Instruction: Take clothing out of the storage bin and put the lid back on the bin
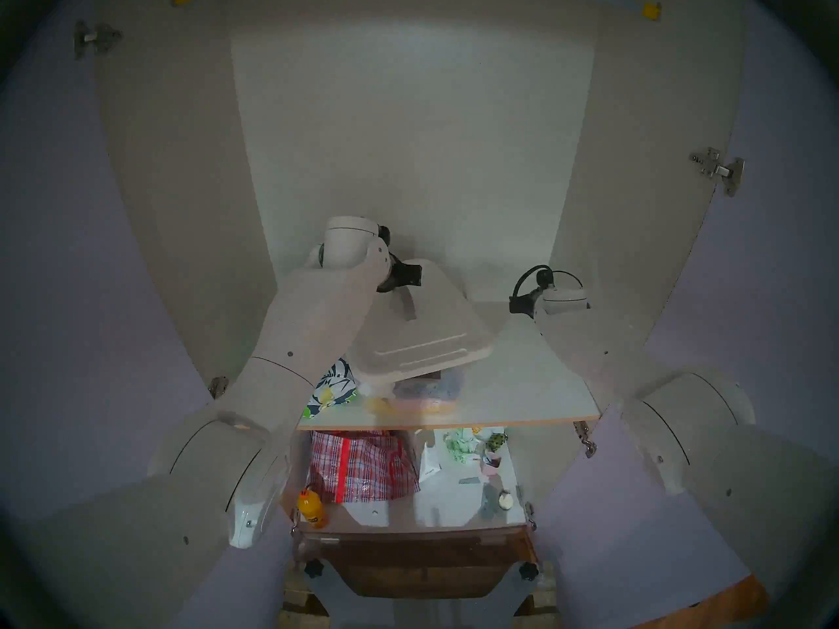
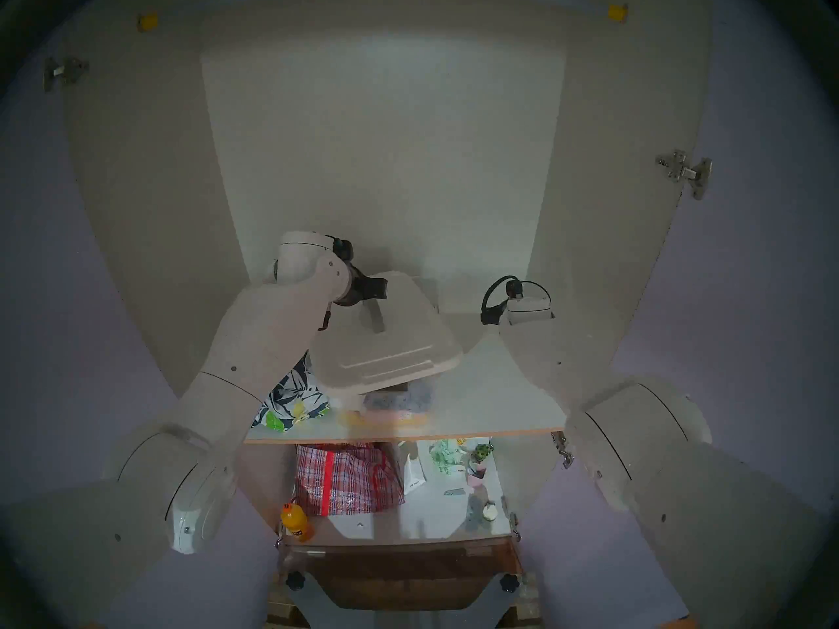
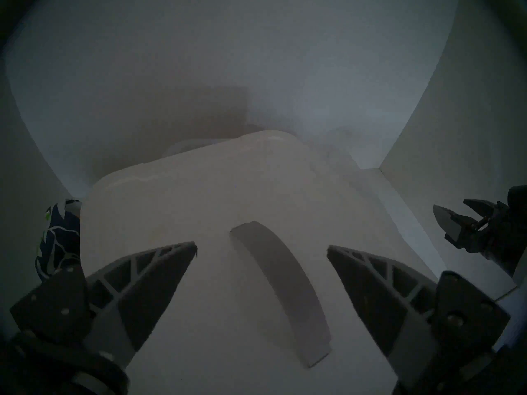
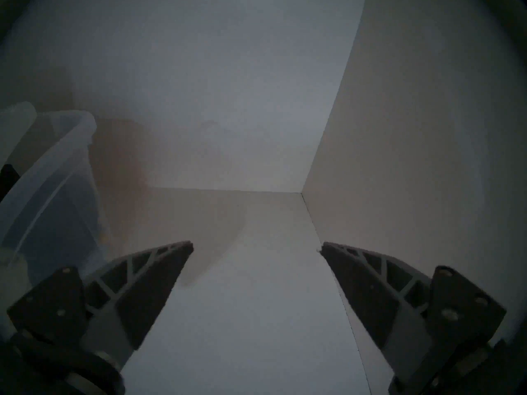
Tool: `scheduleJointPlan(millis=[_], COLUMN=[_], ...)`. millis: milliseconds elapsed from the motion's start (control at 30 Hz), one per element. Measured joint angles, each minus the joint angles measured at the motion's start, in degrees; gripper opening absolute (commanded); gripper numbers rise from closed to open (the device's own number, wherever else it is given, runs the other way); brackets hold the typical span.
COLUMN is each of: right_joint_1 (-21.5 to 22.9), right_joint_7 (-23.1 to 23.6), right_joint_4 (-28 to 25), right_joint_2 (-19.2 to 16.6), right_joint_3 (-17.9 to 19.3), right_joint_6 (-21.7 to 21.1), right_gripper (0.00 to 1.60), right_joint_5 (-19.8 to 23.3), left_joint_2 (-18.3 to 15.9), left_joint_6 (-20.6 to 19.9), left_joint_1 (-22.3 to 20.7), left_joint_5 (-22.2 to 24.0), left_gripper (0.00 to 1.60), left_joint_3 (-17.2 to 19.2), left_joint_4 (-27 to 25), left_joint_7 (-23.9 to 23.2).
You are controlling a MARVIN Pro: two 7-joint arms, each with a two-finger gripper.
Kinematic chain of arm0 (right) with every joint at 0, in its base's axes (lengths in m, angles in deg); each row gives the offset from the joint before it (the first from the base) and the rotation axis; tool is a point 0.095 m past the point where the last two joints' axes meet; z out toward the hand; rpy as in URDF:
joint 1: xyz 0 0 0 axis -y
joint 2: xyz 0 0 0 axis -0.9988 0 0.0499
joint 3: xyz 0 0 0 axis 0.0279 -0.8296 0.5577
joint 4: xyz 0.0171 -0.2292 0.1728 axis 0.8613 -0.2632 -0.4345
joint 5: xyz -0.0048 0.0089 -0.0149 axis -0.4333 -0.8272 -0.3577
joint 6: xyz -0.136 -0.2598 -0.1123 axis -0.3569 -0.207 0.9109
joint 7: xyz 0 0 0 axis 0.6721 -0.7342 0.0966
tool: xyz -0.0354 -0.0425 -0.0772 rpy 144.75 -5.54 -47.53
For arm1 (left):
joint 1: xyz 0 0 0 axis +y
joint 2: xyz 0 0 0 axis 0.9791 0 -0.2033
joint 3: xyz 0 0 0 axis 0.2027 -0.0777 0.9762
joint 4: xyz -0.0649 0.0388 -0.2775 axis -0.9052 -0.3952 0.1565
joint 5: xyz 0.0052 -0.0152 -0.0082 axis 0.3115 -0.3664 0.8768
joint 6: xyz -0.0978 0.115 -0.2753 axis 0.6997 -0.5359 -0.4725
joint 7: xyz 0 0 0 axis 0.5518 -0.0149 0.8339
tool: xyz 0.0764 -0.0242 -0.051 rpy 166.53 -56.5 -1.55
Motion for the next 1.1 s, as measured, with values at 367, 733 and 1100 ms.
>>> scheduleJointPlan(millis=[367, 733, 1100], right_joint_1=[1.09, 1.98, 2.55], right_joint_7=[1.26, 1.92, 2.34], right_joint_4=[2.79, 4.26, 5.69], right_joint_2=[-0.08, 0.32, 0.87], right_joint_3=[0.06, 0.13, 0.29], right_joint_6=[2.34, 3.62, 4.40], right_gripper=[1.60, 1.60, 1.60], right_joint_5=[-0.88, -1.39, -1.78], left_joint_2=[1.24, 2.10, 1.08], left_joint_6=[0.03, 0.62, 2.11], left_joint_1=[-2.01, -7.71, -8.41], left_joint_5=[-0.21, -1.39, -1.50], left_gripper=[1.60, 0.81, 0.00], left_joint_3=[-5.34, -11.28, -14.12], left_joint_4=[6.65, 16.26, 16.67], left_joint_7=[1.54, 2.51, -1.04])
